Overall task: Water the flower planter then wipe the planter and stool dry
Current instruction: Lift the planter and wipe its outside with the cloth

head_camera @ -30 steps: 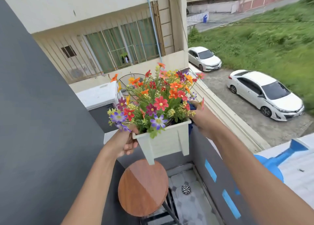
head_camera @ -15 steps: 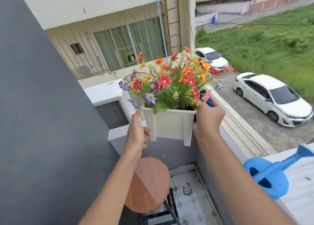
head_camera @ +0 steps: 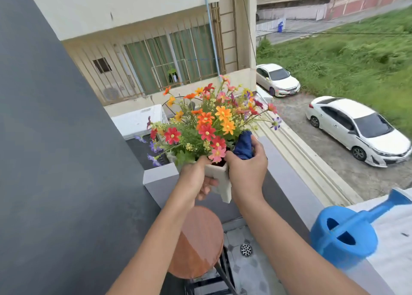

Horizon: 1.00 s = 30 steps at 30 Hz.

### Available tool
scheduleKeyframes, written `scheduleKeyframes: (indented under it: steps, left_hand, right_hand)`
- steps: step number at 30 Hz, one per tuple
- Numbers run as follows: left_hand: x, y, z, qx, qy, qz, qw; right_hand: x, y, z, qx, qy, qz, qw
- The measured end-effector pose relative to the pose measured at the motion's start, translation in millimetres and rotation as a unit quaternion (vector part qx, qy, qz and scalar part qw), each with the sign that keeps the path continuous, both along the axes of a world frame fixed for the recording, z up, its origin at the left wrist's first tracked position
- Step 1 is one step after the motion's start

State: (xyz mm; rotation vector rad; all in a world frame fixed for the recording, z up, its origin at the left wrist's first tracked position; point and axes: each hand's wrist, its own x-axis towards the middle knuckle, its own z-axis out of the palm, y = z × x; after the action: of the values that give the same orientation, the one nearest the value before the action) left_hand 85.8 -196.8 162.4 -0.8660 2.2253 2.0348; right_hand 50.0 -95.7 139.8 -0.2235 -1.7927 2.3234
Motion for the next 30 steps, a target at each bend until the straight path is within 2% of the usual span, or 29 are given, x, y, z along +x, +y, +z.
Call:
scheduleKeyframes:
  steps: [2,5,7,10,12,17,22,24,27,30]
  left_hand:
    - [1,-10,2,0.008,-0.009,-0.018,1.0]
    - [5,-28,0,0.073,-0.004,-0.012,0.997]
    - [7,-38,-1,0.116,0.007,-0.002,0.993]
    - [10,-47,-2,0.135,0.019,-0.004,0.991]
    - [13,-49,-2,0.131,0.022,-0.012,0.991]
    - [20,-29,9,0.125,0.054,-0.039,0.99]
    - [5,-34,6,0.123,0.103,-0.008,0.987]
    - [3,-40,6,0.116,0.105,-0.011,0.988]
    - [8,-38,9,0.11,0.108,-0.033,0.988]
    - [15,-31,8,0.128,0.104,-0.037,0.986]
  right_hand:
    - [5,-2,0,0.023,0.016,0.007,1.0]
    - [12,-3,-1,0.022,0.051,0.037,0.998]
    - [12,1,-6,-0.03,0.048,0.03,0.998]
    - [-1,11,-10,-0.085,0.013,-0.043,0.995]
    - [-13,16,-8,-0.046,0.012,-0.055,0.997]
    - [-27,7,-5,0.113,0.055,0.007,0.992]
    - [29,-13,-10,0.186,0.198,0.041,0.961]
    - [50,-14,-19,0.189,0.223,0.058,0.954]
    - [38,-8,-18,0.188,0.216,0.054,0.957]
    - [-10,-3,-4,0.207,0.165,0.02,0.964]
